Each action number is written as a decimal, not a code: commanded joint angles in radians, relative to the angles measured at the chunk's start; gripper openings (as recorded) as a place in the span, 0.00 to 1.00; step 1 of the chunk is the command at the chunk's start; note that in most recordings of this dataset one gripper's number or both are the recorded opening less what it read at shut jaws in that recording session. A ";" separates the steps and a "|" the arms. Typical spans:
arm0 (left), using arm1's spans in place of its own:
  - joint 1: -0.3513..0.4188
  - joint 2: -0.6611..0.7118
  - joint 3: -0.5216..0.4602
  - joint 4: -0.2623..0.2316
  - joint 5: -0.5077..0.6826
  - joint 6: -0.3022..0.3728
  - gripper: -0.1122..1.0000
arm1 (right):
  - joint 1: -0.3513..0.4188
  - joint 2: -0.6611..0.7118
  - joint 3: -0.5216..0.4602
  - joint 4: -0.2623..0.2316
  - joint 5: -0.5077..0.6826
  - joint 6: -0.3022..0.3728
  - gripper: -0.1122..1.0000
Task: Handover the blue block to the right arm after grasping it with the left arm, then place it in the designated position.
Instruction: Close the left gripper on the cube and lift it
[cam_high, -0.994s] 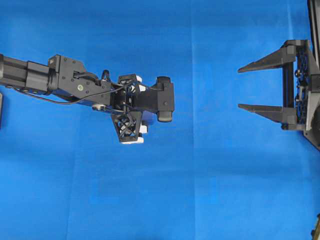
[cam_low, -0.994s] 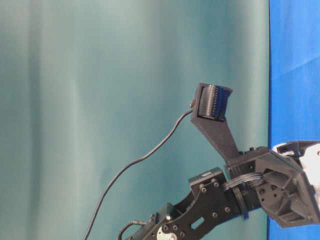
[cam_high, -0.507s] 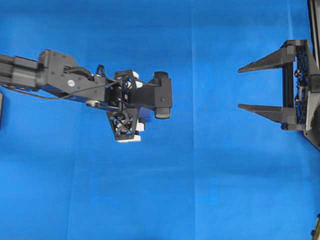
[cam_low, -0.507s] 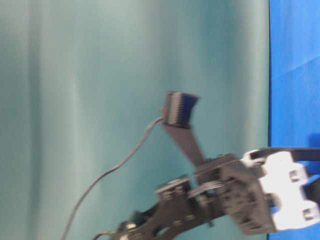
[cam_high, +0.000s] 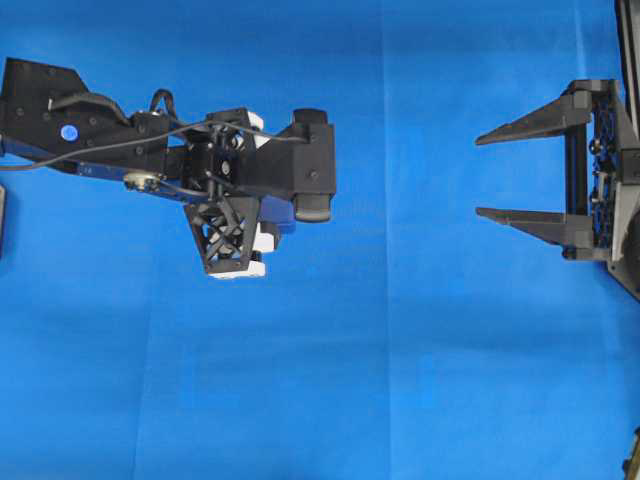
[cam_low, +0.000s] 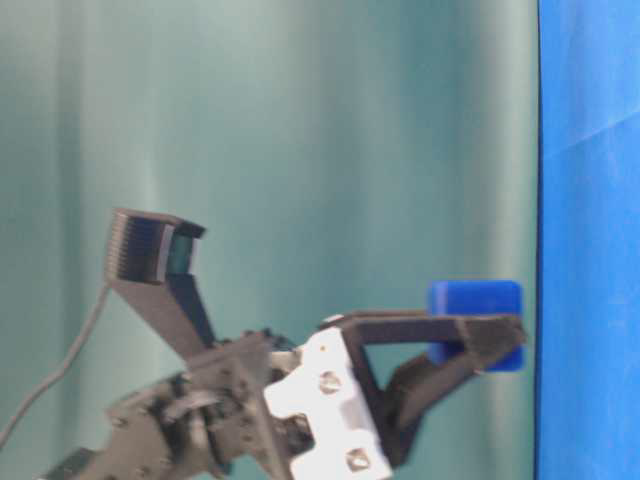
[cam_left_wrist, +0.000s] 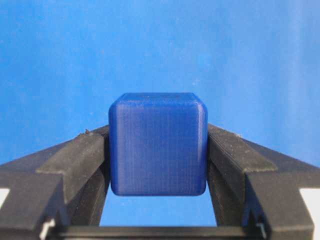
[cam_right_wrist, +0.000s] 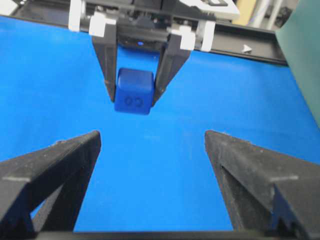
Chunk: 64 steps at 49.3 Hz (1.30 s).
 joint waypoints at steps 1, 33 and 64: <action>-0.008 -0.034 -0.058 0.002 0.026 0.003 0.54 | 0.000 0.003 -0.021 0.002 -0.012 0.002 0.98; -0.015 -0.126 -0.175 0.005 0.181 0.006 0.54 | 0.000 0.003 -0.021 0.002 -0.012 0.002 0.98; -0.014 -0.138 -0.169 0.005 0.192 0.002 0.54 | 0.000 0.003 -0.023 0.002 -0.014 0.002 0.98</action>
